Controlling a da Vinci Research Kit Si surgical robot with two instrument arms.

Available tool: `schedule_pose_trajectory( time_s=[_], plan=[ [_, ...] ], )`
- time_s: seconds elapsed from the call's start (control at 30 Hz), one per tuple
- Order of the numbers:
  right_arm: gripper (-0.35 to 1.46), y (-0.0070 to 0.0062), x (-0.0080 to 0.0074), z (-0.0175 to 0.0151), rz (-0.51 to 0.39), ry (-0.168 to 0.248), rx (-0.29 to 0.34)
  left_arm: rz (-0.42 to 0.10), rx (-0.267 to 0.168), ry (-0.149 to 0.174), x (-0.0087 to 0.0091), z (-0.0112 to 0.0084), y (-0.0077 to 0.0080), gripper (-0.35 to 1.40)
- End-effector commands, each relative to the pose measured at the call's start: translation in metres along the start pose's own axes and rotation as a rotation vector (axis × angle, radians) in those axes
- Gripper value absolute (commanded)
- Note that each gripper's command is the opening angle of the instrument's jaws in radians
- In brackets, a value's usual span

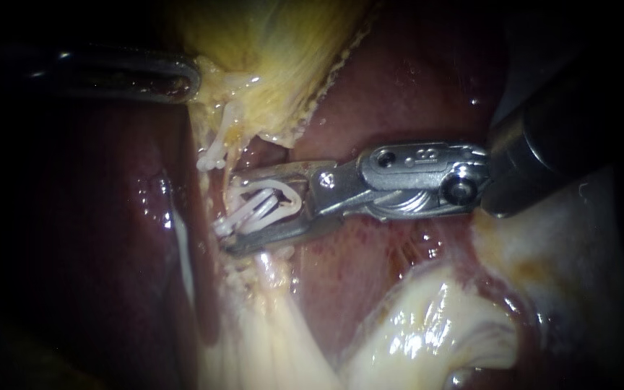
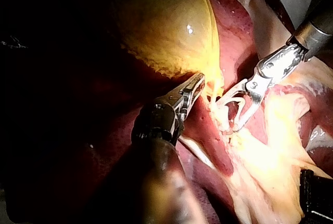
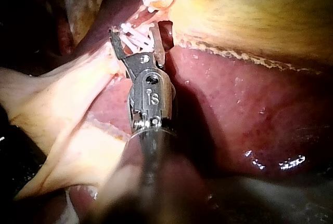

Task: Clipping third clip right tube

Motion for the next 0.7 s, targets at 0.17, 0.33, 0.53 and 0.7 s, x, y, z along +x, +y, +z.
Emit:
schedule_pose_trajectory(
  time_s=[0.17, 0.33, 0.53, 0.7],
  plan=[
    [0.49, -0.0007, 0.0005, -0.0011, 0.007, 0.001, 0.007, 0.000, 0.001, 0.000, 0.0000, 0.0000, 0.0000, -0.35],
    [0.49, -0.0018, 0.0012, -0.0036, 0.040, 0.004, 0.020, 0.001, 0.001, 0.000, 0.0000, 0.0000, 0.0000, -0.35],
    [0.49, -0.0027, 0.0009, -0.0067, 0.075, 0.005, 0.035, 0.001, 0.001, 0.000, 0.0000, 0.0000, 0.0000, -0.35],
    [0.48, -0.0024, 0.0004, -0.0081, 0.105, 0.006, 0.038, 0.000, 0.004, 0.001, 0.0000, 0.0000, 0.0000, -0.35]
  ],
)
